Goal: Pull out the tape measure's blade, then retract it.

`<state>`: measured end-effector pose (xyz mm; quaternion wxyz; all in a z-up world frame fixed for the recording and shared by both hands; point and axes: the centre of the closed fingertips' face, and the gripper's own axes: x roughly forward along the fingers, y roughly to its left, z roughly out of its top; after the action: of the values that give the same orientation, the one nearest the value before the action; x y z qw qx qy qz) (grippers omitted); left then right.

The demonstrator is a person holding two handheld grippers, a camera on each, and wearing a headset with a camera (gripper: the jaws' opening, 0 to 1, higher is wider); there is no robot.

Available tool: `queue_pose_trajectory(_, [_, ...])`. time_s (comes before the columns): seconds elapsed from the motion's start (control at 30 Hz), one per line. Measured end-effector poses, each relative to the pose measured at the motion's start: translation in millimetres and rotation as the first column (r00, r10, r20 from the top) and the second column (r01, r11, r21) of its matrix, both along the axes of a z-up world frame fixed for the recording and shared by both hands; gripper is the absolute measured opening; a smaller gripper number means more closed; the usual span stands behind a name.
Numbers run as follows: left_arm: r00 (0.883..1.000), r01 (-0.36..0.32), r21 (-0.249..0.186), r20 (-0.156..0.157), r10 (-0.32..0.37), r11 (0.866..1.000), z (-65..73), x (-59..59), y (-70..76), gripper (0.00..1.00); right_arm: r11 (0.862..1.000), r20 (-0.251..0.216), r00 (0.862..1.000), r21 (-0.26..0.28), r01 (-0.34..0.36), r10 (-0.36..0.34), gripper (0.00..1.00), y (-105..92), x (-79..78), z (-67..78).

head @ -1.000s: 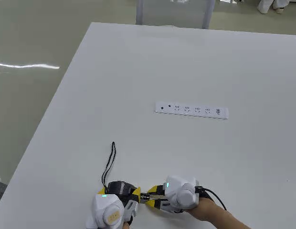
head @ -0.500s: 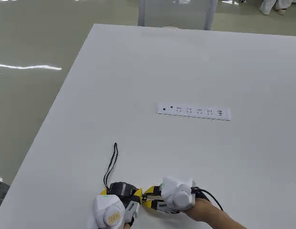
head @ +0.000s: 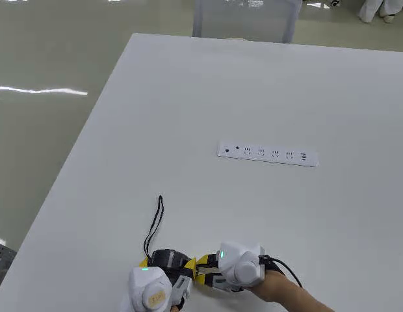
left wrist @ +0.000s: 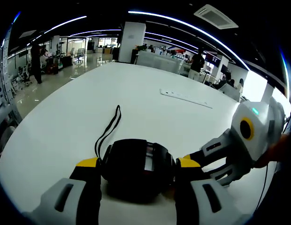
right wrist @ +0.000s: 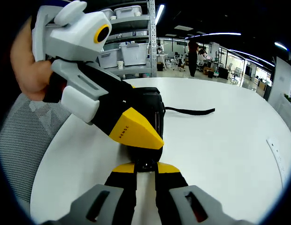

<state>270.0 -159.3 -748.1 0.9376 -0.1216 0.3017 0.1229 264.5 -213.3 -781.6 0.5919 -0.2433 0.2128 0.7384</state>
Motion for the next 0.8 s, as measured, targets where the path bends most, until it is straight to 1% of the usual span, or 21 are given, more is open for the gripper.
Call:
queue_pose_trajectory(0.1, [1.000,0.011,0.012,-0.003,-0.011,1.000,0.0,0.1,-1.2,0.61,1.000,-0.001,1.000,-0.006,-0.002,0.002,0.14,-0.4,-0.7,-2.4])
queue_pose_trajectory(0.17, [1.000,0.029,0.029,-0.009,-0.029,0.999,-1.1,0.1,-2.6,0.61,1.000,0.000,1.000,-0.016,-0.004,0.004,0.14,-1.0,-2.5,-4.1])
queue_pose_trajectory(0.23, [0.999,0.034,0.040,-0.011,-0.033,0.999,-1.3,0.3,-3.4,0.62,1.000,0.008,1.000,-0.020,-0.004,0.004,0.14,-0.8,-3.3,-5.0])
queue_pose_trajectory(0.27, [0.999,0.032,0.036,-0.011,-0.031,0.999,-1.3,0.1,-2.9,0.62,1.000,0.002,1.000,-0.021,0.001,-0.001,0.14,-1.1,-3.0,-4.7])
queue_pose_trajectory(0.33, [0.999,0.035,0.044,-0.015,-0.034,0.998,-1.7,0.3,-2.8,0.63,1.000,-0.004,1.000,-0.022,0.006,-0.007,0.15,-1.2,-2.8,-4.1])
queue_pose_trajectory(0.43, [0.999,0.031,0.041,-0.014,-0.031,0.999,-1.7,0.4,-2.5,0.64,1.000,-0.003,1.000,-0.027,0.013,-0.013,0.15,-1.0,-1.9,-5.9])
queue_pose_trajectory(0.47, [0.999,0.032,0.039,-0.015,-0.032,0.999,-1.7,0.5,-2.4,0.64,0.999,-0.003,1.000,-0.028,0.016,-0.016,0.15,-0.8,-2.7,-3.4])
queue_pose_trajectory(0.57, [0.999,0.032,0.035,-0.017,-0.031,0.999,-1.8,0.8,-2.2,0.64,0.999,-0.005,1.000,-0.030,0.027,-0.027,0.15,-0.5,-1.9,-4.0])
queue_pose_trajectory(0.67, [0.999,0.046,0.042,-0.023,-0.045,0.998,-2.5,1.4,-2.0,0.65,0.999,-0.003,1.000,-0.032,0.030,-0.030,0.15,-1.1,-2.7,-2.5])
queue_pose_trajectory(0.7, [0.998,0.059,0.052,-0.030,-0.058,0.997,-3.1,1.4,-2.0,0.65,0.999,-0.003,1.000,-0.034,0.031,-0.031,0.16,-1.4,-2.9,-2.2])
queue_pose_trajectory(0.73, [0.995,0.093,0.081,-0.047,-0.090,0.992,-3.4,1.8,-2.9,0.65,0.999,-0.006,0.999,-0.036,0.034,-0.034,0.16,-1.9,-3.5,-2.0])
queue_pose_trajectory(0.8, [0.990,0.129,0.110,-0.063,-0.123,0.986,-2.3,2.1,-4.8,0.65,0.999,-0.008,0.999,-0.041,0.036,-0.036,0.18,-3.0,-4.2,-2.7])
